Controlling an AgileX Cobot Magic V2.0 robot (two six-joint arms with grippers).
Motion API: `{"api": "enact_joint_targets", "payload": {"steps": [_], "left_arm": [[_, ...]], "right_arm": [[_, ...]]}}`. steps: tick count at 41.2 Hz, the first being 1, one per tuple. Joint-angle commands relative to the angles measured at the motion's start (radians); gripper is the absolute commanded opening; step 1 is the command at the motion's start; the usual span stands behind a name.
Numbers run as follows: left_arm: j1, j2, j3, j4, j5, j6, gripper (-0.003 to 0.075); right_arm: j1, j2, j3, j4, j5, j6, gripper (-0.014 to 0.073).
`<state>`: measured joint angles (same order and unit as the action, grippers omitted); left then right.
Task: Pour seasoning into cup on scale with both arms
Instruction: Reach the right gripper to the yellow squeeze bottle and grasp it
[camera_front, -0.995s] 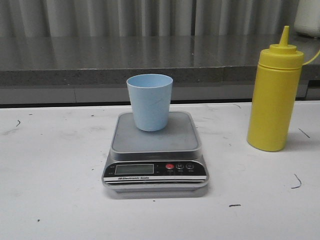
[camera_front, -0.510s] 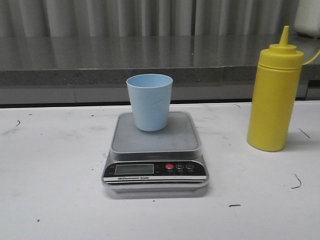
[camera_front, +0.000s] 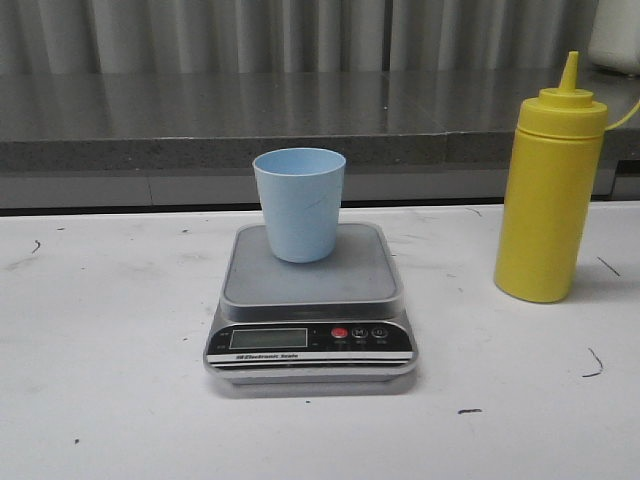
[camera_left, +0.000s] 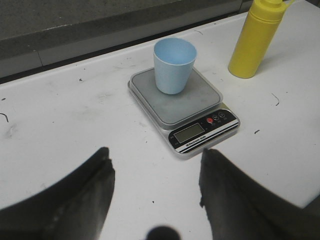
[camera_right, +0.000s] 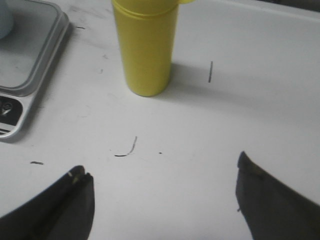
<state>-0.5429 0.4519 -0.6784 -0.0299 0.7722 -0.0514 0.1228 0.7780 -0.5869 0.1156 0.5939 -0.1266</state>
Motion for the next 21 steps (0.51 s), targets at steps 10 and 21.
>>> {"api": "enact_joint_targets", "payload": {"steps": [10,21], "left_arm": [[-0.001,0.004,-0.024,-0.004,-0.072,-0.009,0.0385],[-0.001,0.004,-0.024,-0.004,-0.072,-0.009,0.0385]], "right_arm": [[0.072,0.214,0.007,0.106,-0.345,-0.016,0.06],[0.113,0.375,0.156,0.106,-0.834,-0.004,0.06]]}}
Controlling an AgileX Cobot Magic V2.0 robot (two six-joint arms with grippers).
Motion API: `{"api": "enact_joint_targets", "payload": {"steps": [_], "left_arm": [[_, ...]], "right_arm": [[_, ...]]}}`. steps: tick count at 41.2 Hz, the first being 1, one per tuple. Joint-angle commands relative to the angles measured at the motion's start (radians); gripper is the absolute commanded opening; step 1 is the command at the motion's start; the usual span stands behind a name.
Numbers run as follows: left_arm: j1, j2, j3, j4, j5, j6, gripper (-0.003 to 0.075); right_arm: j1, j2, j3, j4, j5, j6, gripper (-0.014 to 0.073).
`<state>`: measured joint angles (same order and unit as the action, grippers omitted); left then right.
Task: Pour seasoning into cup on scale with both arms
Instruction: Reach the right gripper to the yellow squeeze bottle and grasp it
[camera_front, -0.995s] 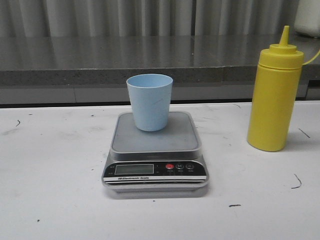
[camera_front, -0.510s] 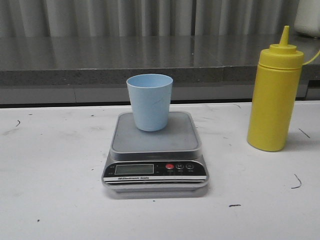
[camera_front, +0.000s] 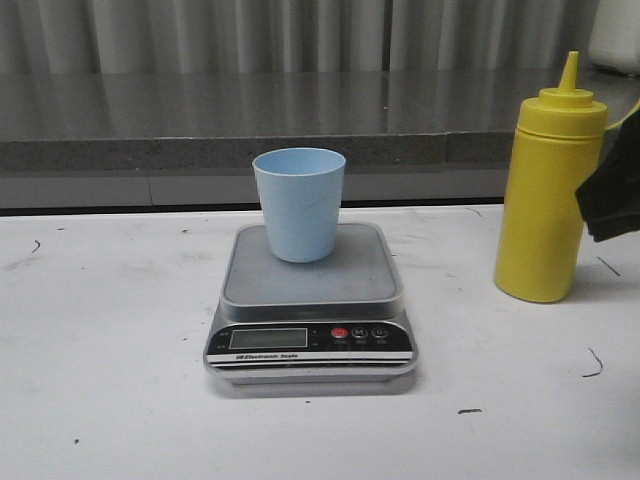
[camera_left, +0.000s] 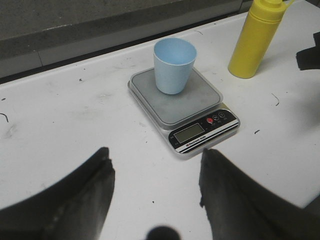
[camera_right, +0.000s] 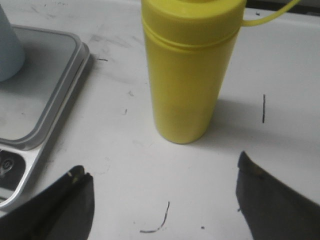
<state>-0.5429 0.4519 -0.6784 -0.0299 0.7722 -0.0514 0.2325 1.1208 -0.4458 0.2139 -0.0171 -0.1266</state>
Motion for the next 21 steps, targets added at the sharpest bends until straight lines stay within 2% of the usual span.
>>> {"api": "enact_joint_targets", "payload": {"steps": [1,12,21], "left_arm": [[-0.001,0.004,-0.024,-0.004,-0.072,-0.009,0.0385],[-0.001,0.004,-0.024,-0.004,-0.072,-0.009,0.0385],[-0.001,0.004,-0.024,-0.004,-0.072,-0.009,0.0385]], "right_arm": [[0.004,0.048,0.022,0.008,-0.257,0.001,0.06],[0.018,0.28,0.051,-0.08,-0.575,0.106,0.06],[0.018,0.452,0.051,-0.081,-0.813,0.137,0.06]]}}
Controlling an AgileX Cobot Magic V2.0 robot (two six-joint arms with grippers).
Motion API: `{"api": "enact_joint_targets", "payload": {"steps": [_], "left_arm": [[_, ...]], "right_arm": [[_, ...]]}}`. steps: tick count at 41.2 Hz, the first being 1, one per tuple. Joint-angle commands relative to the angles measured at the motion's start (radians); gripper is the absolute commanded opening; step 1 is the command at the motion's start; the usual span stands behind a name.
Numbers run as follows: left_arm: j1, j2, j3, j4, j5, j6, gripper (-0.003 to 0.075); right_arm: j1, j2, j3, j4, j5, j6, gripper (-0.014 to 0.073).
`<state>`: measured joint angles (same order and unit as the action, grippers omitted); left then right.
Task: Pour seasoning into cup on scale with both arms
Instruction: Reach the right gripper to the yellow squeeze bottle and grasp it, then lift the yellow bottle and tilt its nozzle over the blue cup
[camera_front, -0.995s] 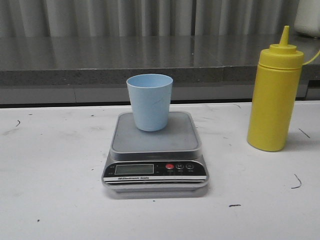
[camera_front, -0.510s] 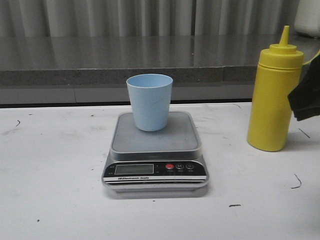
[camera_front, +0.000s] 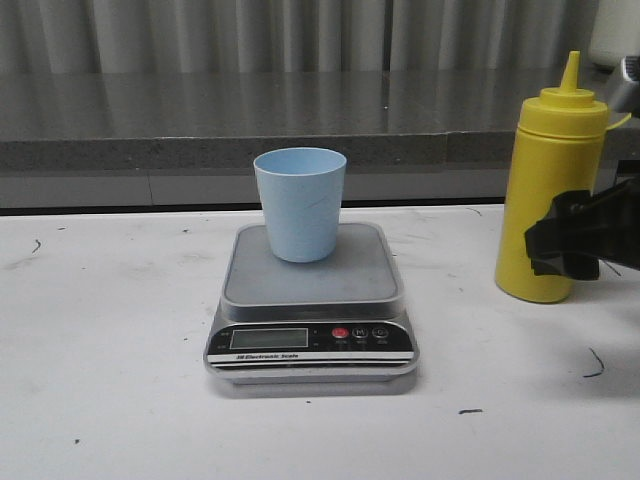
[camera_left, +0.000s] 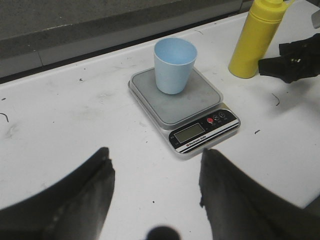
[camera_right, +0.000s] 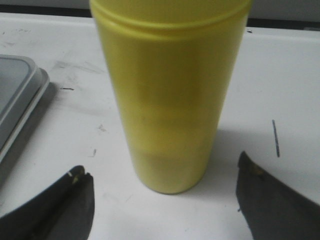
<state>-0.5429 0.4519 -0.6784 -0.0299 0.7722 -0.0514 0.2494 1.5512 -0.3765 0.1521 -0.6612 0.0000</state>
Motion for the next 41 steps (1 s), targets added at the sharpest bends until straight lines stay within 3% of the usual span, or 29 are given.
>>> {"api": "enact_joint_targets", "payload": {"steps": [1,10,28,30,37,41], "left_arm": [[-0.001,0.004,-0.024,-0.004,-0.072,-0.009,0.0385],[-0.001,0.004,-0.024,-0.004,-0.072,-0.009,0.0385],[-0.001,0.004,-0.024,-0.004,-0.072,-0.009,0.0385],[-0.001,0.004,-0.024,-0.004,-0.072,-0.009,0.0385],[-0.001,0.004,-0.024,-0.004,-0.072,-0.009,0.0385],[-0.001,0.004,-0.024,-0.004,-0.072,-0.009,0.0385]], "right_arm": [[0.001,0.042,-0.019,-0.019,-0.203,0.011,0.06],[0.001,0.165,-0.047,-0.019,-0.367,0.016,0.06],[0.0,0.297,-0.256,0.023,-0.371,0.016,0.0596],[0.0,0.298,-0.262,0.023,-0.364,0.016,0.0569],[0.0,0.295,-0.264,0.023,-0.362,0.016,0.0335],[0.0,0.256,-0.264,0.022,-0.317,0.016,0.0316]]}}
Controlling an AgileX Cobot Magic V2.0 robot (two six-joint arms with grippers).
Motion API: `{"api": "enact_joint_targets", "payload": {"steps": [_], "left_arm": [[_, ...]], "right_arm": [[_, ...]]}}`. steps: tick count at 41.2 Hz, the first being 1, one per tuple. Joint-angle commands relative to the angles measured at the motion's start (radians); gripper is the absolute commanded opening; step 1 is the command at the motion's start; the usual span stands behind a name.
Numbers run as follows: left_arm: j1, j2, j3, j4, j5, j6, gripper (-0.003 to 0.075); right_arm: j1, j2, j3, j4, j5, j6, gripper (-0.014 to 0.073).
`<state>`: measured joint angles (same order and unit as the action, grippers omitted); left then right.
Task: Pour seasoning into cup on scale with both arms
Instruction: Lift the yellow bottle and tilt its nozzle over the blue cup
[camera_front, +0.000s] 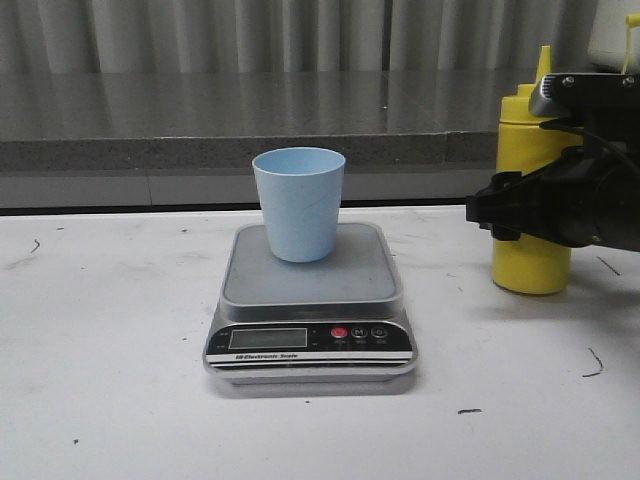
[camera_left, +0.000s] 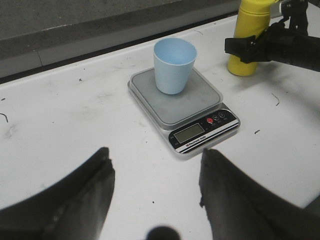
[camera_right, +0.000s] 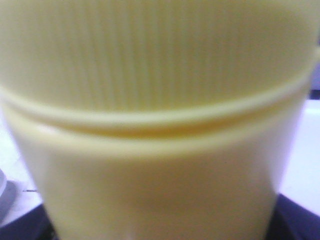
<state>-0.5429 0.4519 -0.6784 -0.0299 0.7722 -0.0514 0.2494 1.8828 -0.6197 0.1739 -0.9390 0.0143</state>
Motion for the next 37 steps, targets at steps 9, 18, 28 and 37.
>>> {"api": "enact_joint_targets", "payload": {"steps": [9,18,28,37], "left_arm": [[-0.001,0.004,-0.024,-0.004,-0.072,-0.009,0.0385],[-0.001,0.004,-0.024,-0.004,-0.072,-0.009,0.0385],[-0.001,0.004,-0.024,-0.004,-0.072,-0.009,0.0385],[-0.001,0.004,-0.024,-0.004,-0.072,-0.009,0.0385]], "right_arm": [[0.0,-0.258,-0.037,-0.012,0.156,-0.048,0.0316],[0.0,-0.461,-0.146,-0.058,0.556,-0.185,0.0316],[0.008,-0.526,-0.37,-0.215,1.009,-0.207,0.0316],[0.097,-0.523,-0.492,-0.467,1.155,-0.208,0.0316]]}}
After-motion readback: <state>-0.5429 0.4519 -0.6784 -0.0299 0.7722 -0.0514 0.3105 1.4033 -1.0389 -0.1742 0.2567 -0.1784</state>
